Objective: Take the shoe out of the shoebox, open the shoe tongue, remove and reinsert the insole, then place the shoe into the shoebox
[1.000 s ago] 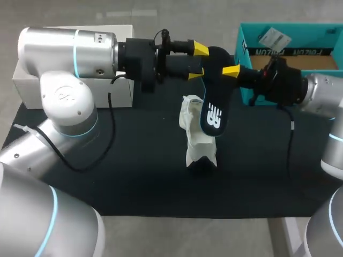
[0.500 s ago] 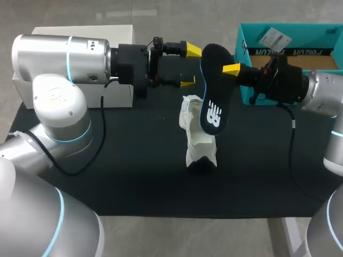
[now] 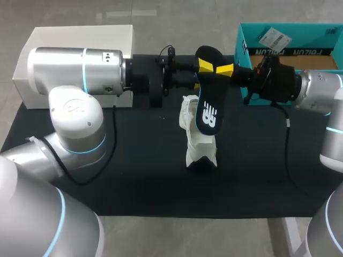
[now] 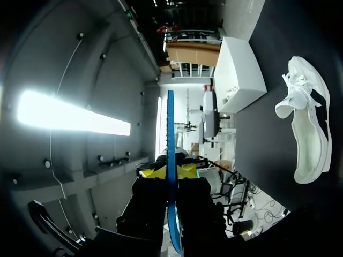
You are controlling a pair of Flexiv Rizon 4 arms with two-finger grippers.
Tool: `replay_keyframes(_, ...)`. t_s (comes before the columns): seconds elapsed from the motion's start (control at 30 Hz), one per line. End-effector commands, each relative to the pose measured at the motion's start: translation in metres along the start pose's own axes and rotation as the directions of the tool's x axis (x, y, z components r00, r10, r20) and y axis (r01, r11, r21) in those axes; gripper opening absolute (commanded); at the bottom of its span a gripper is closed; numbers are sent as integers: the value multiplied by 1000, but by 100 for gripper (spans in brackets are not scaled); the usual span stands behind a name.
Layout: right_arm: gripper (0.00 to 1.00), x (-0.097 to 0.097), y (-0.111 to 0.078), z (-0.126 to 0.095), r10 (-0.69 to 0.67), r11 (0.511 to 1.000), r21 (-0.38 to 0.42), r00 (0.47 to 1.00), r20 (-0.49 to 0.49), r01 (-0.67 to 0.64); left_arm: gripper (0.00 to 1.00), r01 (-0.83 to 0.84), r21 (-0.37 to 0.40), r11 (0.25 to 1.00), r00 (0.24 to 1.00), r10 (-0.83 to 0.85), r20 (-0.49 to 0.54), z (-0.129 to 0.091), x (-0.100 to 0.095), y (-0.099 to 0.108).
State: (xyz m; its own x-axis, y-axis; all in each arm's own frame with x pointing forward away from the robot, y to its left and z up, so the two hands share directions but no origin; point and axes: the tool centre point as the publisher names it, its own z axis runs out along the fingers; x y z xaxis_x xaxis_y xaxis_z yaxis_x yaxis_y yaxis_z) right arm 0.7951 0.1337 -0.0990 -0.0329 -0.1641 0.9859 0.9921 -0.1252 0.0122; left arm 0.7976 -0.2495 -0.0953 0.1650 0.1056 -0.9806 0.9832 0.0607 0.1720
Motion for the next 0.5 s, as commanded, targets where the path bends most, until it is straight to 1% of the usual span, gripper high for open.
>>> replay_keyframes(0.03, 0, 0, 0, 0, 3, 1000, 5, 1000, 5, -3, 34, -2, -5, 1000, 1000, 2, -5, -5, 1, 0)
replay_keyframes(0.07, 0, 0, 0, 0, 4, 1000, 6, 1000, 6, -4, 28, -3, -6, 1000, 1000, 3, -5, -5, 1, 0)
replay_keyframes(0.17, 0, 0, 0, 0, 6, 1000, 8, 1000, 7, -6, 27, -1, -10, 1000, 1000, 1, -12, -8, 1, 0)
replay_keyframes(0.3, 0, 0, 0, 2, 8, 1000, 17, 1000, 3, -8, 20, 2, -14, 1000, 1000, -3, -25, -8, 2, 0)
replay_keyframes(0.33, 0, 0, 0, 2, 7, 1000, 19, 1000, 2, -7, 20, 3, -17, 1000, 1000, -3, -29, -7, 2, 1)
replay_keyframes(0.4, 0, 1, -1, 3, 6, 1000, 22, 1000, 2, -6, 23, 7, -19, 1000, 999, -8, -43, -5, 3, 1)
replay_keyframes(0.43, 0, 1, -1, 3, 6, 1000, 23, 1000, 1, -6, 22, 9, -20, 1000, 999, -10, -45, -4, 3, 1)
replay_keyframes(0.47, 0, 1, -1, 3, 5, 1000, 24, 1000, 1, -5, 18, 11, -20, 1000, 999, -12, -45, -3, 3, 0)
replay_keyframes(0.5, 0, 1, -1, 3, 6, 1000, 25, 1000, 1, -6, 11, 17, -20, 1000, 999, -18, -50, -2, 3, 0)
